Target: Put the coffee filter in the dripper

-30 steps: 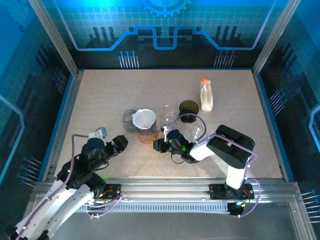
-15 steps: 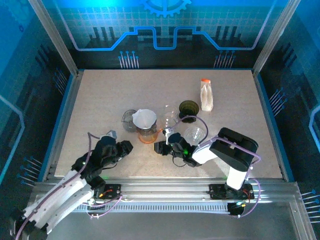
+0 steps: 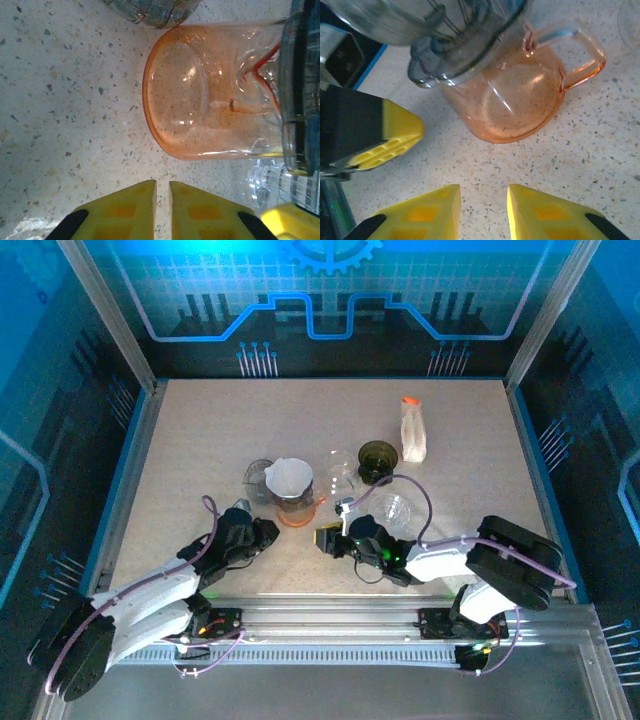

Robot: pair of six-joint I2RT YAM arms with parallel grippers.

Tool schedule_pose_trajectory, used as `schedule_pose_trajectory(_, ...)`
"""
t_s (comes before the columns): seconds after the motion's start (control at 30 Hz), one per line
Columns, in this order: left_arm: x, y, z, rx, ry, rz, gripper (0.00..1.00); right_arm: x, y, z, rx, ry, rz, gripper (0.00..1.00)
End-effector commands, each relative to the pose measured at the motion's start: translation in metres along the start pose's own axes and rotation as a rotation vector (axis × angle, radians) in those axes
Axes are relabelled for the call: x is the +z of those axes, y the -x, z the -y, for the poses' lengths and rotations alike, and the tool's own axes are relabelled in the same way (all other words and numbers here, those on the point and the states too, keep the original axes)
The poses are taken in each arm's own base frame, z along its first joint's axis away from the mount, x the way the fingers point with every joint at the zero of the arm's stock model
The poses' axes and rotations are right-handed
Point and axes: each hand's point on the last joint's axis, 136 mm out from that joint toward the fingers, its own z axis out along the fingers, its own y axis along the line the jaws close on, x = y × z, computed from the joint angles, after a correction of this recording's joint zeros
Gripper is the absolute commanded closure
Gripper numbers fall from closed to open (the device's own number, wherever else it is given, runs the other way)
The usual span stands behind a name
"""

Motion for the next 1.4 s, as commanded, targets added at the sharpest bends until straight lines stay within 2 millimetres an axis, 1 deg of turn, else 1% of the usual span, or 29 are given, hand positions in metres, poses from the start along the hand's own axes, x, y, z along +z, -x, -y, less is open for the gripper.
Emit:
schedule_pose_trajectory(0.0,0.002,0.010,0.018,-0.009,-0.082,0.053,0.87,-0.011,0.004,0.007,-0.027,-0.048,0.032,0.70)
schedule_pose_trajectory(0.1,0.005,0.010,0.019,-0.003,-0.087,0.054,0.90,-0.020,0.012,0.008,-0.032,-0.059,0.058,0.70)
schedule_pose_trajectory(0.2,0.009,0.011,0.019,-0.003,-0.084,0.055,0.94,-0.035,0.019,0.012,-0.034,-0.078,0.091,0.70)
schedule_pose_trajectory(0.33,0.016,0.008,0.019,-0.016,-0.082,0.035,0.96,-0.058,0.033,0.019,-0.039,-0.115,0.145,0.70)
schedule_pose_trajectory(0.53,0.028,0.004,0.024,-0.032,-0.101,0.007,0.99,-0.096,0.054,0.035,-0.041,-0.171,0.222,0.69)
schedule_pose_trajectory(0.7,0.037,0.005,0.029,-0.046,-0.116,0.002,1.00,-0.118,0.056,0.048,-0.025,-0.202,0.250,0.69)
schedule_pose_trajectory(0.83,0.043,0.006,0.036,-0.046,-0.127,-0.004,1.00,-0.124,0.056,0.054,-0.019,-0.217,0.257,0.69)
schedule_pose_trajectory(1.0,0.053,0.009,0.044,-0.043,-0.129,-0.008,1.00,-0.123,0.054,0.055,-0.017,-0.219,0.249,0.69)
schedule_pose_trajectory(1.2,0.064,0.019,0.050,-0.061,-0.136,0.002,1.00,-0.123,0.051,0.057,-0.014,-0.225,0.237,0.69)
schedule_pose_trajectory(1.37,0.073,0.024,0.056,-0.076,-0.150,-0.002,1.00,-0.123,0.048,0.058,-0.009,-0.225,0.224,0.69)
